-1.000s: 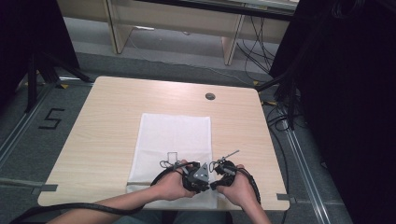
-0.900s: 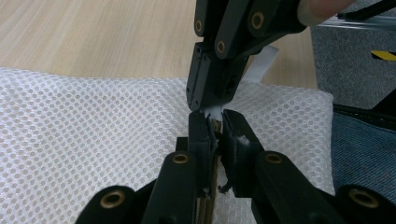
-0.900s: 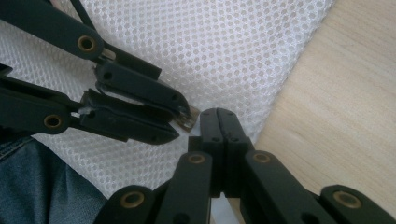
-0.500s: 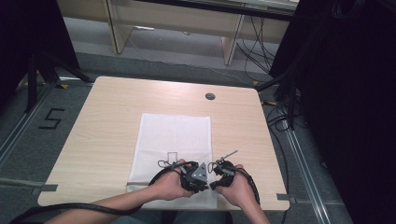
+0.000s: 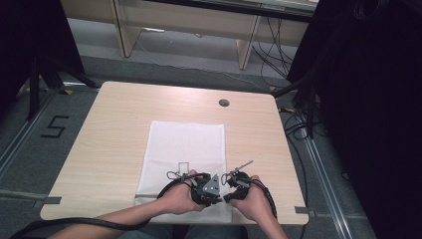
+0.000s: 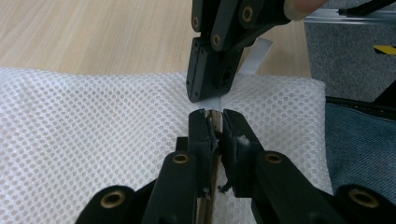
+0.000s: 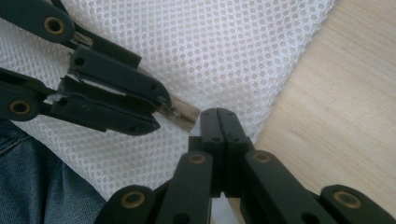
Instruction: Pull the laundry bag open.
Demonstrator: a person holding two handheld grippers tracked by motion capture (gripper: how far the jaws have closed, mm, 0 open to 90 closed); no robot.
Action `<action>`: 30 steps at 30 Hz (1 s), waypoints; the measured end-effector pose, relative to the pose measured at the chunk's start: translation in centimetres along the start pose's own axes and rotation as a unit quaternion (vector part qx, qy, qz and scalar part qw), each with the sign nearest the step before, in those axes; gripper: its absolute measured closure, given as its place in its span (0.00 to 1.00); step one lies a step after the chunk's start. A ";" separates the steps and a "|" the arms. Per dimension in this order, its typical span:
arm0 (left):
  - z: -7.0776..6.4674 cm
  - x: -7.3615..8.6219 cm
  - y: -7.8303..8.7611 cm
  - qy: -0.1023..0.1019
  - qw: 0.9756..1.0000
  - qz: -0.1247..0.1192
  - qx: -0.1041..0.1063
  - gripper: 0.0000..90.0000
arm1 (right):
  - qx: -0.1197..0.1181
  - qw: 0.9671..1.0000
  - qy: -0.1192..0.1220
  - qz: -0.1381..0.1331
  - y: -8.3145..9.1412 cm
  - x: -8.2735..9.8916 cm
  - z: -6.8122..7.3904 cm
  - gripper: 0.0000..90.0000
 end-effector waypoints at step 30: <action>0.2 0.2 1.1 0.003 1.000 -0.008 -0.002 0.91 | 0.000 1.000 -0.003 0.005 0.0 0.0 0.0 1.00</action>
Point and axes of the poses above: each handheld gripper's, and its own axes: y roughly backward along the jaws, x roughly out of its underside, z roughly to its left, the point moved 1 cm from there along -y, roughly forward along the jaws, and after that the axes turned 10 degrees about -y, right-handed, at the moved point
